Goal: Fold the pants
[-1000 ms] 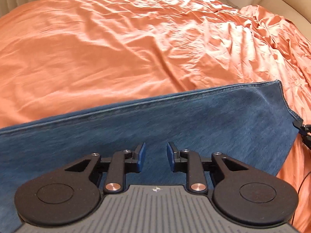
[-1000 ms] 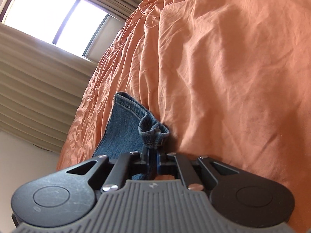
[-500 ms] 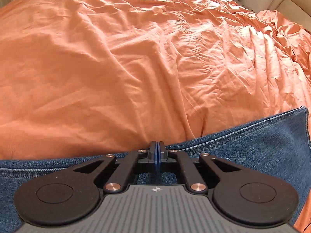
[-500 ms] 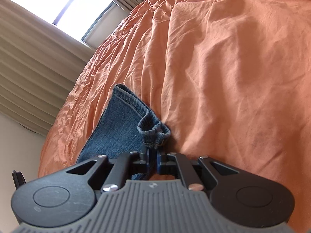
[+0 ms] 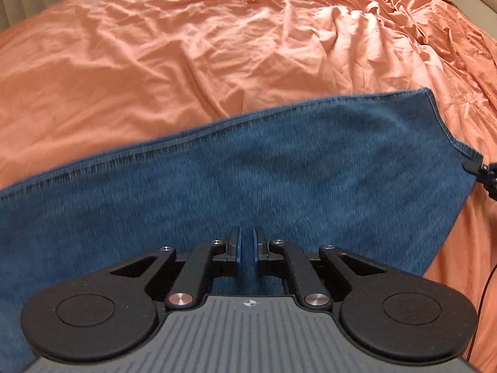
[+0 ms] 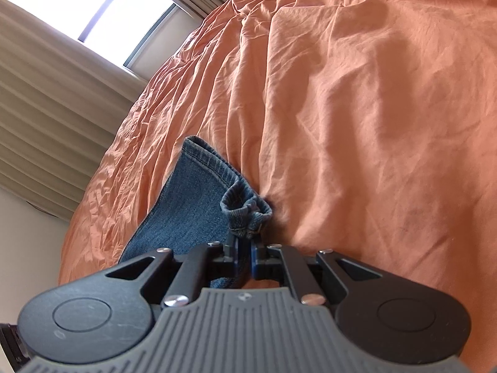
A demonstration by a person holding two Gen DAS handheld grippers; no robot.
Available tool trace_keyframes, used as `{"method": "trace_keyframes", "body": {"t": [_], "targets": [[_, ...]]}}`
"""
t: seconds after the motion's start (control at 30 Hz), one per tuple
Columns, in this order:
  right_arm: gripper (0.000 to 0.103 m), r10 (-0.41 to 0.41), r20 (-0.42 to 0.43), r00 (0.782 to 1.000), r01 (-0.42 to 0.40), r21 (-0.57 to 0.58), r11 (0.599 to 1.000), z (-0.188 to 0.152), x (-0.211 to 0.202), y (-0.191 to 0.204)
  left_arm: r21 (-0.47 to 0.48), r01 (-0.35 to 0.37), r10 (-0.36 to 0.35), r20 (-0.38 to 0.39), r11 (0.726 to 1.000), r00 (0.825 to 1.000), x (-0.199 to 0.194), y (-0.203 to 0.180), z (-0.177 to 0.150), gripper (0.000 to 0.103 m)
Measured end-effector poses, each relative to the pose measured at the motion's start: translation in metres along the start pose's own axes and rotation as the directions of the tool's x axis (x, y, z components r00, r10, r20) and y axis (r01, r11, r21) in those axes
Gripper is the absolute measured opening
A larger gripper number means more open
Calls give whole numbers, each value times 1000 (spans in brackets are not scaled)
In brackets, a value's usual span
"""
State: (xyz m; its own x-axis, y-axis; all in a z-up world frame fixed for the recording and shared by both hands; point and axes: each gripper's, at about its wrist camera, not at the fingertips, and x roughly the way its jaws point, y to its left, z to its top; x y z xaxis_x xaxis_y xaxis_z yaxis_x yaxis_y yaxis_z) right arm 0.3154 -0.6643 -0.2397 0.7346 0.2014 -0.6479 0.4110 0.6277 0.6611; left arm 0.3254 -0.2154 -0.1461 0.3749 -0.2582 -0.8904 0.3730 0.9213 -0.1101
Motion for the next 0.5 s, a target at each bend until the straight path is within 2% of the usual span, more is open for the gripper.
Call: {"method": "trace_keyframes", "body": {"t": [0.17,0.27,0.37,0.5], "targets": [[1,-29,0,1000,29,-31,999,-1,3,8,-50,44,-45,-15,998,999,-15,-5,-39,6],[1,-40,2,999,40,-32,999,-2,5,11,-62,33,-34,-7,998,999,-26,-11,-57,5],[1,-41,12,999,42,-30,999,-3,3,16,-110,92,-97,-44,990,994,-30,-10,-71,5],[1,-20,44,999,23,-61,998,-1,-11,35,-154,109,-124,-90,982,988,-30,-1,-89,5]]}}
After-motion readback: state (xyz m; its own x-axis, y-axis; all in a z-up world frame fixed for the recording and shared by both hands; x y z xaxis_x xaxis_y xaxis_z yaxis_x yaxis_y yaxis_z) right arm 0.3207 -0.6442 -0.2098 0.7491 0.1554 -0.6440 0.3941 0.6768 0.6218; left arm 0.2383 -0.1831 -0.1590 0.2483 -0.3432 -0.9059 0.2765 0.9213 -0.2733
